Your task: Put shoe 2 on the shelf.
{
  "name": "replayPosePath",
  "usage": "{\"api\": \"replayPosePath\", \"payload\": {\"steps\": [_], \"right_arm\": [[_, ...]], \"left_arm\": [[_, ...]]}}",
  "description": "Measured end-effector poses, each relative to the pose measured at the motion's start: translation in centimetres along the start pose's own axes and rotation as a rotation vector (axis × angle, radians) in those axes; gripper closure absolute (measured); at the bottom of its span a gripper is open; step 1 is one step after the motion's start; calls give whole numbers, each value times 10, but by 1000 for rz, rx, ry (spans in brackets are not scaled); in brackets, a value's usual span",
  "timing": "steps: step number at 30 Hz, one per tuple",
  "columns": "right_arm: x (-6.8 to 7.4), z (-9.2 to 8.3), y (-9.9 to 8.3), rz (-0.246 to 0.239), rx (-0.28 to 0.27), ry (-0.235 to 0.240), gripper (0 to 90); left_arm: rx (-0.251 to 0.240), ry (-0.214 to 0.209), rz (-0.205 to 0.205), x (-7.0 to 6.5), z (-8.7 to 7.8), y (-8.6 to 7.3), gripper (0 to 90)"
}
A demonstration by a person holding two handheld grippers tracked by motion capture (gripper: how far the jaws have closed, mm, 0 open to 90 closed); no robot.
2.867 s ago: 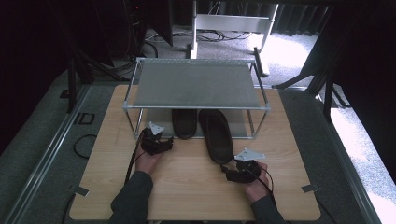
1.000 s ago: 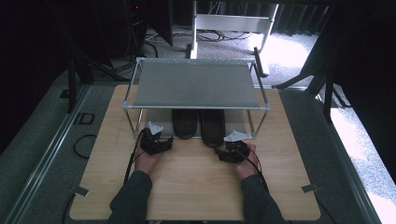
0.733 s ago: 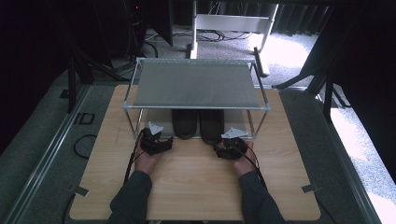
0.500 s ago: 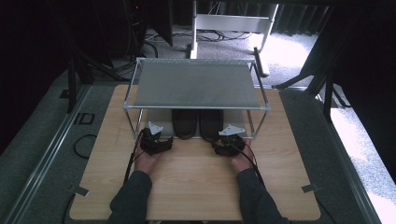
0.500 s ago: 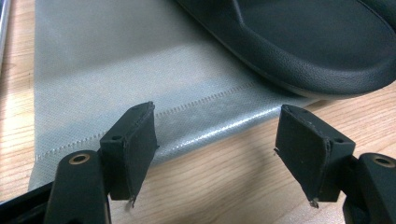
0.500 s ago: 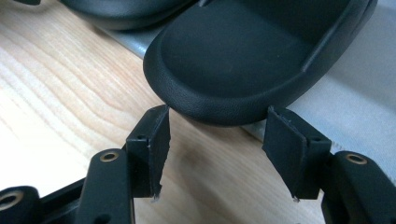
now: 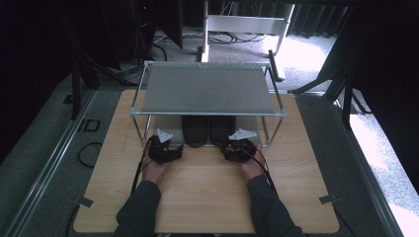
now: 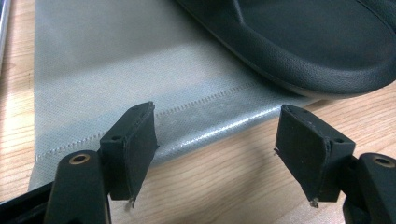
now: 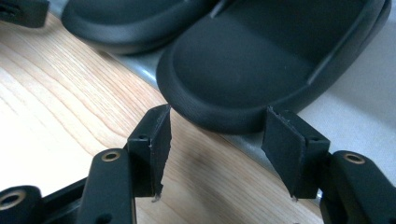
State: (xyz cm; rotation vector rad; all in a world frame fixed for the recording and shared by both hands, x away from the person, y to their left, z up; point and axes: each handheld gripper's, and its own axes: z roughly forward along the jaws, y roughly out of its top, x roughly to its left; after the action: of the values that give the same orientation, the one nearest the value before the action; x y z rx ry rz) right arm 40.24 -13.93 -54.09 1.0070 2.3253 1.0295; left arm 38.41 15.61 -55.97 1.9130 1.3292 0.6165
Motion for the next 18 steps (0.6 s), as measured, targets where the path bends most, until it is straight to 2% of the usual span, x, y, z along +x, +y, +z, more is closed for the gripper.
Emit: {"api": "replayPosePath", "payload": {"steps": [7, 11, 13, 15, 18], "right_arm": [[3, -13, 0, -11, -15, 6, 410], [4, -21, -5, -14, -6, -4, 405], [3, -30, -12, -7, -3, -10, 402], [2, -38, -19, -1, -2, -14, 399], [-2, -51, -32, 7, 0, -19, 393]], "left_arm": [[-4, -1, -2, 0, -1, 0, 298], [-19, -6, -24, 2, -3, -2, 299], [-38, 3, -40, 3, -6, -3, 299], [-61, 13, -37, 2, -8, -5, 299], [-79, 30, -10, -3, -11, -7, 300]]}}
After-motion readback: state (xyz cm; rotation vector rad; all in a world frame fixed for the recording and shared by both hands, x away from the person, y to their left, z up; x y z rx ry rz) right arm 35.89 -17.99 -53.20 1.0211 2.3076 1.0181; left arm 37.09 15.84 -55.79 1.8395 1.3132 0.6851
